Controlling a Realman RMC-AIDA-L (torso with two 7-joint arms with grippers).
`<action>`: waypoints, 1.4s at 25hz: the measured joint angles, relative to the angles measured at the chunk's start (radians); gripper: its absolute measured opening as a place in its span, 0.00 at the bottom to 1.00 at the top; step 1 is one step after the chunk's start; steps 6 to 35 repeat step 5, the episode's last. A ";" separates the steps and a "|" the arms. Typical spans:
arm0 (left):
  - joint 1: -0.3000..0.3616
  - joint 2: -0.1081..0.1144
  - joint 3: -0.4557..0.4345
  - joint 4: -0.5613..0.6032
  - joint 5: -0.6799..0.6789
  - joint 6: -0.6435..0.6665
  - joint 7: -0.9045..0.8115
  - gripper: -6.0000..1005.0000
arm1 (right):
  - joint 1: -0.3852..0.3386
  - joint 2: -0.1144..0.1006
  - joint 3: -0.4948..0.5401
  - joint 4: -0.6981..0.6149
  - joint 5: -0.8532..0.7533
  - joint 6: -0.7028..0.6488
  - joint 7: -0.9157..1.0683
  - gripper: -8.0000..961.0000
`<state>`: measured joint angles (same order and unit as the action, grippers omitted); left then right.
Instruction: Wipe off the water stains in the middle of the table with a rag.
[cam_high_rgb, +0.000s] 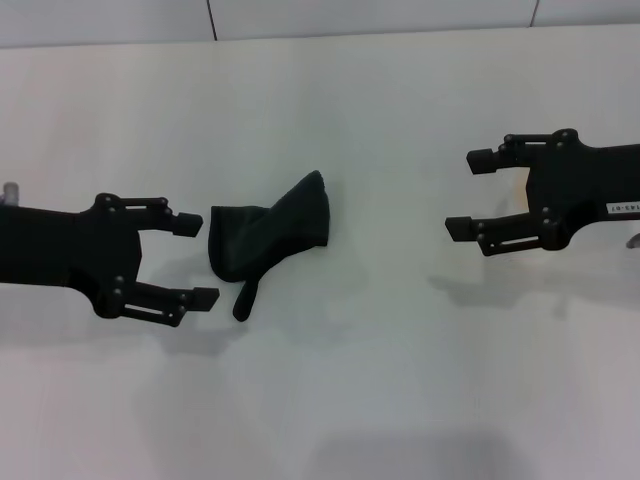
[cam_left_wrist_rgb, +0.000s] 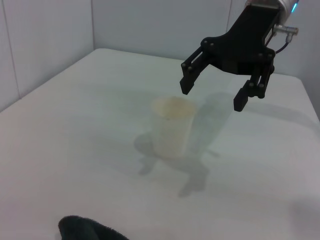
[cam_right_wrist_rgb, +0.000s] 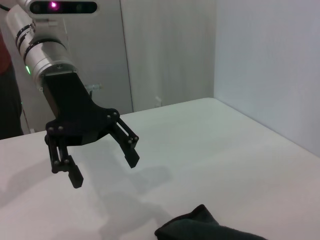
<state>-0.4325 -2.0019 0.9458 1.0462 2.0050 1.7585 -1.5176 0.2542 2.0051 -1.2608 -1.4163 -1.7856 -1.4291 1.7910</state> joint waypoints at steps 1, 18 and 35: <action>0.000 -0.001 0.000 0.000 0.000 0.000 0.000 0.88 | 0.000 0.000 0.000 0.000 0.000 -0.002 0.000 0.86; 0.000 -0.002 0.000 0.000 0.000 0.001 -0.002 0.88 | -0.001 0.000 0.000 -0.001 0.000 -0.004 0.001 0.86; 0.000 -0.002 0.000 0.000 0.000 0.001 -0.002 0.88 | -0.001 0.000 0.000 -0.001 0.000 -0.004 0.001 0.86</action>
